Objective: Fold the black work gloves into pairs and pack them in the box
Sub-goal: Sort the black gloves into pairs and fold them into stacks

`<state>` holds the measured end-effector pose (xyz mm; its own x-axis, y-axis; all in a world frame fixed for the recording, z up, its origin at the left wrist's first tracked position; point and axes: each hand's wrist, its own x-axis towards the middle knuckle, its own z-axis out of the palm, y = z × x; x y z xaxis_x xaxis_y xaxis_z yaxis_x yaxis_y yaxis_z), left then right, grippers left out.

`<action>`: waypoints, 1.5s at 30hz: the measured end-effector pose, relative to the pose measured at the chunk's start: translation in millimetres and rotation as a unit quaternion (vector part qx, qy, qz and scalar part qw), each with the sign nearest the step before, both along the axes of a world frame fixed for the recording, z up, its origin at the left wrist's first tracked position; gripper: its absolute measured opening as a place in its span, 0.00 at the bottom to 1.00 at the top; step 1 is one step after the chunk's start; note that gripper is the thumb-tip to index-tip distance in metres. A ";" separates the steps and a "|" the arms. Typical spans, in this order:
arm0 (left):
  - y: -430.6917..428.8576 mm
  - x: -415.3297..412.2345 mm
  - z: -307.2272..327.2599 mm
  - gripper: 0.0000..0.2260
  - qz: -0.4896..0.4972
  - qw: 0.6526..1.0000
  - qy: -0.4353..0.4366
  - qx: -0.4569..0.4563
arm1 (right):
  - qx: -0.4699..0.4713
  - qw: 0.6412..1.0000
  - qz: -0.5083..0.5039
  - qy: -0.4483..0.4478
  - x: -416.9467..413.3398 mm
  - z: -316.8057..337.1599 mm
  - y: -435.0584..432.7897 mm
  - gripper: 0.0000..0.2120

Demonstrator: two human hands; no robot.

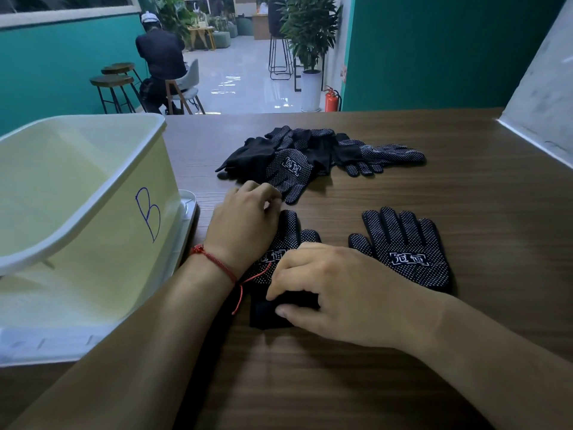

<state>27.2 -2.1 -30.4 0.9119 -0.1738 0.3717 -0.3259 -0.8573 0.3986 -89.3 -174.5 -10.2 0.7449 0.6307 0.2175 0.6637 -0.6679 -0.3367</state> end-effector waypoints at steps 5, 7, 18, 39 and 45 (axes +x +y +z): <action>-0.2 2.7 -2.0 0.11 -0.048 0.998 0.031 -0.016 | -0.001 1.000 -0.003 -0.002 -0.3 0.5 -0.1 0.09; 0.1 4.0 -2.5 0.04 -0.048 0.998 0.021 -0.031 | 0.000 1.000 -0.004 -0.003 -0.8 0.8 -0.2 0.09; -3.1 -0.7 3.6 0.13 -0.028 0.999 -0.025 0.006 | 0.147 0.983 -0.113 0.016 6.8 3.6 -5.1 0.07; -5.2 -16.2 -2.3 0.25 -0.073 0.971 0.163 0.160 | 0.001 0.989 -0.143 0.025 16.1 18.3 -26.5 0.14; -4.6 -14.5 13.3 0.21 -0.036 0.983 0.161 0.085 | -0.029 0.958 -0.286 -0.022 40.1 6.2 -56.4 0.13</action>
